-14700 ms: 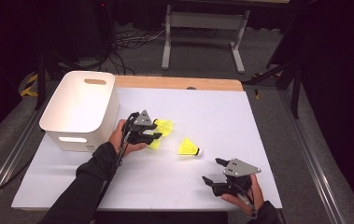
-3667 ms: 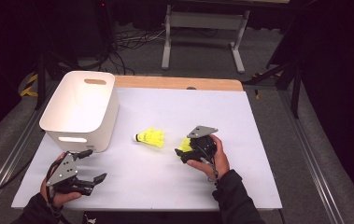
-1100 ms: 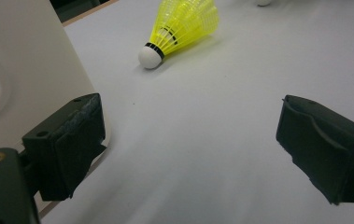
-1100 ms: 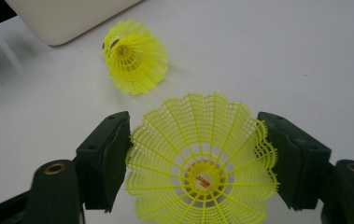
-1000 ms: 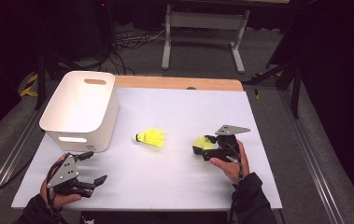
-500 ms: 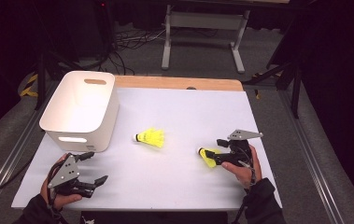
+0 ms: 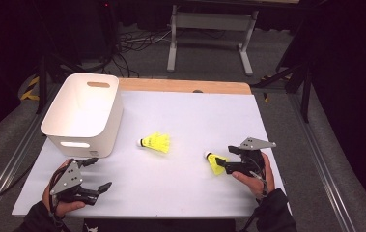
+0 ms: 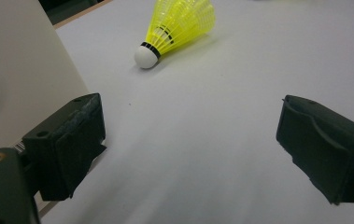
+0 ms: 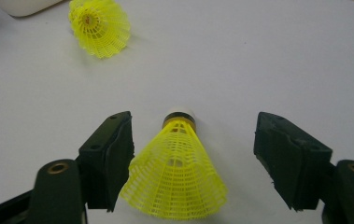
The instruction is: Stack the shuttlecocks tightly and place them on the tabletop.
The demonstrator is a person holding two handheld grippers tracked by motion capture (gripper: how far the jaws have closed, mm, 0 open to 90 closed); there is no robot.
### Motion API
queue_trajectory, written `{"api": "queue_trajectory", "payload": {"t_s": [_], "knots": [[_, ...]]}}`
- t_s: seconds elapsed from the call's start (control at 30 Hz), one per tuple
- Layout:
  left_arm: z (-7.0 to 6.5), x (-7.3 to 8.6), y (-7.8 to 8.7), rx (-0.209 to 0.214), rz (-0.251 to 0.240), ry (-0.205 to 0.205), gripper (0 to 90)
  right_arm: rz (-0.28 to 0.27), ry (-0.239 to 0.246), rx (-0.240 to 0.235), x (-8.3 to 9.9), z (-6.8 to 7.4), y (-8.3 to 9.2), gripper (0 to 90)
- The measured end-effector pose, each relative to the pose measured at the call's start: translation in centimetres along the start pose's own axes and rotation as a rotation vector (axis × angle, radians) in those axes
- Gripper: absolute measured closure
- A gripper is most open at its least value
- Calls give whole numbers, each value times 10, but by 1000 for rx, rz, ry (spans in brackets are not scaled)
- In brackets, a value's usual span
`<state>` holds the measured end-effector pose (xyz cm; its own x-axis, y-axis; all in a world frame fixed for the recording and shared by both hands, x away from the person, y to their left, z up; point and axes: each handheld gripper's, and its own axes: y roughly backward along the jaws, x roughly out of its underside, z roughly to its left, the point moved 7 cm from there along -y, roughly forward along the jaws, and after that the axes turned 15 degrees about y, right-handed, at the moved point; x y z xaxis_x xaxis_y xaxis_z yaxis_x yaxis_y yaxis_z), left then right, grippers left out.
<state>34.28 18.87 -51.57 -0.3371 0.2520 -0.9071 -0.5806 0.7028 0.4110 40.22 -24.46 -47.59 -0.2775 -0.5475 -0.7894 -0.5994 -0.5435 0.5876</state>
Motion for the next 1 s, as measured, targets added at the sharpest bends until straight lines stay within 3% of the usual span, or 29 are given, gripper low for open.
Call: {"api": "queue_trajectory", "payload": {"t_s": [0.37, 0.5, 0.63, 0.77, 0.87, 1.0], "knots": [[1, -1, 1, -5, -3, -11, 89, -12, 105, 56, -6, 26, 10, 336], [0, -1, 1, -5, -6, -10, 89, -13, 119, 78, -3, 36, 13, 364], [0, -1, 0, -4, -3, -9, 89, -22, 157, 67, 2, 52, 16, 381], [-1, -1, 0, -3, -2, -11, 89, -21, 148, 62, 8, 59, 15, 418], [0, -2, -1, -3, -3, -14, 89, 19, 161, 58, 15, 62, 9, 441], [-1, -1, -1, -1, 1, -19, 89, 35, 158, 60, 18, 61, 3, 470]]}}
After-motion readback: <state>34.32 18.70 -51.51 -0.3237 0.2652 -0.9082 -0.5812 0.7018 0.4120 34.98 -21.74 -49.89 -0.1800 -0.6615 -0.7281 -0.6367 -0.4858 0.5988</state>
